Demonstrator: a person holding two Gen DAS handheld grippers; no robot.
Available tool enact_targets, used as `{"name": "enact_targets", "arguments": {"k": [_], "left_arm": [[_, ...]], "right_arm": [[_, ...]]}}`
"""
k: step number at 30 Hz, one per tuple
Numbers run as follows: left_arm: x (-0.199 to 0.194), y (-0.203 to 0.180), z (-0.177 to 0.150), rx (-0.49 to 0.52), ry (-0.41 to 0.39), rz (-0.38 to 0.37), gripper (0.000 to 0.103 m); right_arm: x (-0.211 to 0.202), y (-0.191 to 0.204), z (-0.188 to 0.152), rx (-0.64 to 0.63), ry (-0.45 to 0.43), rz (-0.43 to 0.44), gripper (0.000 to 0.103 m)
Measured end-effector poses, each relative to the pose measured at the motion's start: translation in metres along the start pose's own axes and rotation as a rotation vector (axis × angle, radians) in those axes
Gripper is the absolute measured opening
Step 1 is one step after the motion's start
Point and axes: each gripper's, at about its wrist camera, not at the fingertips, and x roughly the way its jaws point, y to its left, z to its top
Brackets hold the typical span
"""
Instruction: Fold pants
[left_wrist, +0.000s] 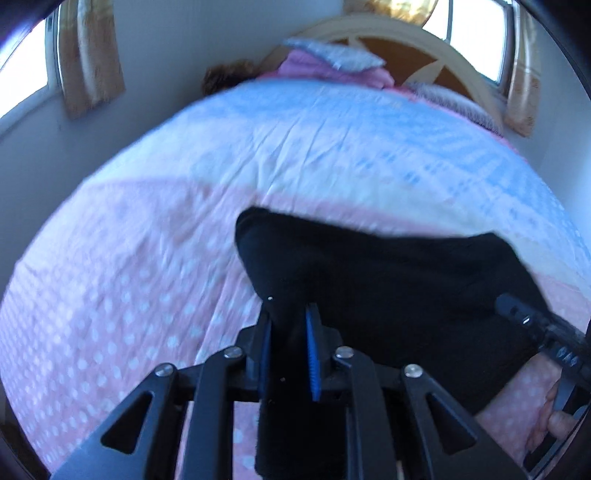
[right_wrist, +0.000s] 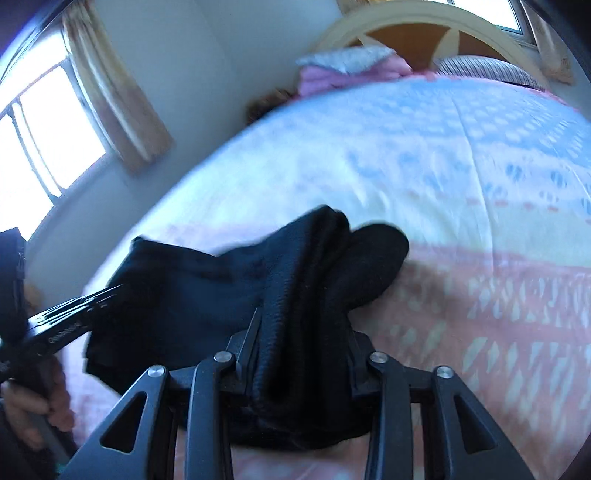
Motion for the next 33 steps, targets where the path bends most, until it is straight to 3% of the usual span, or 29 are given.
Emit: {"name": "enact_targets", "arguments": {"k": [1,2,3,5,7,9,12,14,15,17,19,23,27,33], "left_arm": [[0.006,0.005,-0.004,-0.012,0.007,0.001,0.036],[0.009,0.009,-0.006,-0.021,-0.007,0.013,0.055],[0.008,0.011,-0.009,-0.021,-0.029,0.058,0.079],[0.009,0.015,-0.010,-0.011,-0.050,0.141,0.097],[0.008,0.019,-0.011,-0.017,-0.034,0.126,0.098],[0.006,0.028,-0.008,-0.037,-0.014,0.144,0.098],[-0.017,0.040,-0.012,-0.044,-0.010,0.262,0.098],[-0.040,0.045,-0.025,-0.052,-0.034,0.359,0.098],[-0.050,0.047,-0.032,-0.056,-0.051,0.369,0.098],[-0.082,0.045,-0.056,-0.072,-0.112,0.347,0.098],[-0.104,0.036,-0.081,-0.088,-0.149,0.305,0.099],[-0.133,0.010,-0.118,-0.041,-0.170,0.236,0.099],[-0.159,-0.013,-0.144,0.018,-0.230,0.232,0.102],[-0.195,-0.021,-0.168,0.014,-0.284,0.148,0.102]], "right_arm": [[0.004,-0.007,-0.001,0.025,-0.010,0.032,0.053],[0.006,-0.014,0.001,0.052,-0.004,0.041,0.063],[0.008,-0.021,0.001,0.082,0.004,0.045,0.064],[0.006,-0.027,0.003,0.096,0.009,0.062,0.065],[0.001,-0.031,0.009,0.125,0.021,0.066,0.065],[-0.023,-0.039,0.008,0.196,-0.046,0.070,0.065],[-0.071,-0.030,0.005,0.245,-0.171,0.059,0.065],[-0.099,-0.014,-0.002,0.213,-0.210,0.038,0.065],[-0.117,0.000,-0.008,0.189,-0.232,0.044,0.065],[-0.141,0.020,-0.022,0.167,-0.259,0.032,0.066],[-0.160,0.045,-0.044,0.133,-0.270,-0.043,0.070],[-0.182,0.082,-0.090,0.039,-0.290,-0.079,0.071],[-0.199,0.097,-0.119,0.014,-0.338,-0.151,0.071],[-0.226,0.108,-0.139,-0.006,-0.364,-0.193,0.072]]}}
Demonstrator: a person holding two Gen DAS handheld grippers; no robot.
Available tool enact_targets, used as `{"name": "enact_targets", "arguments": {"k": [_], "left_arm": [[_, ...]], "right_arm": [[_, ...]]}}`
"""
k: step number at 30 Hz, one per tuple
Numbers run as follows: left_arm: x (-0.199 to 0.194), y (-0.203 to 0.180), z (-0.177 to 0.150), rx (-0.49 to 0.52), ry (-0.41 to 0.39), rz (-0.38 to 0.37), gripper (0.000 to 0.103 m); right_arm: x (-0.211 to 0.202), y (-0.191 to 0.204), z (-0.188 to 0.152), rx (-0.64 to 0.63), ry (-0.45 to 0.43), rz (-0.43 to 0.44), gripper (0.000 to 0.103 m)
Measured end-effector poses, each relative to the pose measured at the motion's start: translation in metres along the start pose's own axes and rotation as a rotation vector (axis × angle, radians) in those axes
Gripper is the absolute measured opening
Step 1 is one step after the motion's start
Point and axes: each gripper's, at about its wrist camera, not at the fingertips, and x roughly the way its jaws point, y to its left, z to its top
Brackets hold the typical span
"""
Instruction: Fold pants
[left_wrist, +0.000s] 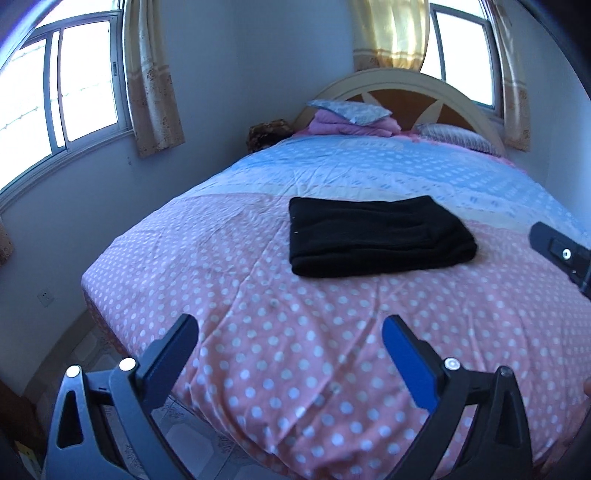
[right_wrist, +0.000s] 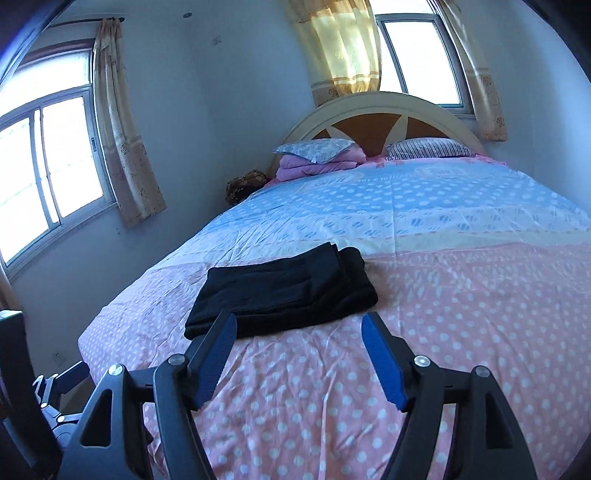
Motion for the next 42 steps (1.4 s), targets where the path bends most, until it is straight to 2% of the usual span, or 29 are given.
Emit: {"name": "enact_targets", "arguments": {"k": [3,6,17,42], "left_arm": [[-0.011,0.002,-0.002,-0.007,-0.009,-0.050,0.102],[-0.021,0.005,-0.002,-0.018,-0.034,-0.069,0.102],[-0.019,0.010,-0.006,-0.043,-0.023,-0.070,0.102],[-0.019,-0.015,-0.002,0.007,-0.025,-0.050,0.102]], "right_arm": [[-0.013,0.002,0.000,-0.004,-0.022,-0.002,0.072],[-0.025,0.008,0.001,-0.008,-0.041,-0.004,0.073],[-0.037,0.030,0.005,-0.049,-0.072,0.009,0.074],[-0.043,0.007,0.003,0.003,-0.078,0.013,0.075]]}}
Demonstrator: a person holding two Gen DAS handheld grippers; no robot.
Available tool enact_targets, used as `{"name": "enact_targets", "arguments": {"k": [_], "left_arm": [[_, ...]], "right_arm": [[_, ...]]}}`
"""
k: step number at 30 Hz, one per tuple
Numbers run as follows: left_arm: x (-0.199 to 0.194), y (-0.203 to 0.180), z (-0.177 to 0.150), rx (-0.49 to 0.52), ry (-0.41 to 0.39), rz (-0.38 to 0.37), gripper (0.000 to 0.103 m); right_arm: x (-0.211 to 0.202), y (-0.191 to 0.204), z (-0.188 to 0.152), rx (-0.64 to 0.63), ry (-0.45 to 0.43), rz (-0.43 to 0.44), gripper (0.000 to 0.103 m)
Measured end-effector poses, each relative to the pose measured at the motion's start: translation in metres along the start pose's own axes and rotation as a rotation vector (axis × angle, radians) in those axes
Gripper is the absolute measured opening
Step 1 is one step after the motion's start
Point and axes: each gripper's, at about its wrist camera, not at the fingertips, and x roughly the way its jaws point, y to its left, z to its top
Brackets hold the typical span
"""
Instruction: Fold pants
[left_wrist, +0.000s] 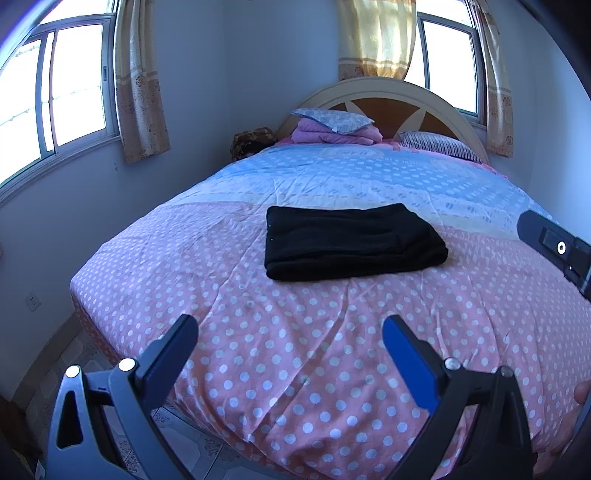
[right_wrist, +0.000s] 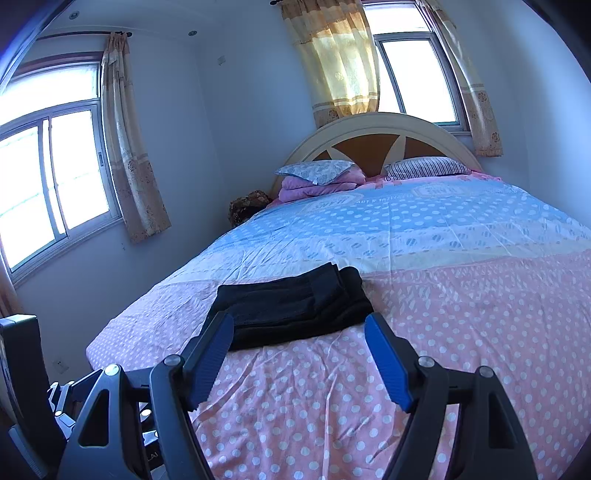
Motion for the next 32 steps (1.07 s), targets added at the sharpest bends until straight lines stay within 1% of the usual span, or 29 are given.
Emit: {"name": "enact_targets", "arguments": {"k": [8,13,17,19,22,27,32], "left_arm": [[0.000,-0.002,0.001,-0.002,0.002,-0.001,0.102],[-0.004,-0.002,0.004,0.003,-0.019,0.008,0.102],[-0.004,0.002,0.010,-0.015,-0.007,0.009,0.102],[-0.004,0.004,0.012,-0.022,-0.011,0.022,0.102],[-0.002,0.003,0.013,-0.005,-0.018,0.047,0.102],[-0.001,0.003,0.013,-0.011,-0.010,-0.012,0.102],[-0.005,-0.002,0.015,0.008,-0.032,-0.005,0.103]], "right_arm": [[-0.002,-0.006,0.000,0.017,0.001,0.003,0.075],[-0.004,-0.006,0.000,0.022,-0.006,-0.001,0.075],[-0.006,-0.005,0.000,0.015,-0.016,-0.004,0.075],[-0.006,-0.005,0.000,0.014,-0.012,-0.005,0.075],[-0.004,-0.006,0.000,0.021,-0.007,-0.007,0.075],[-0.003,-0.009,0.000,0.027,-0.006,-0.013,0.075],[-0.002,-0.008,0.001,0.028,-0.006,-0.014,0.075]]}}
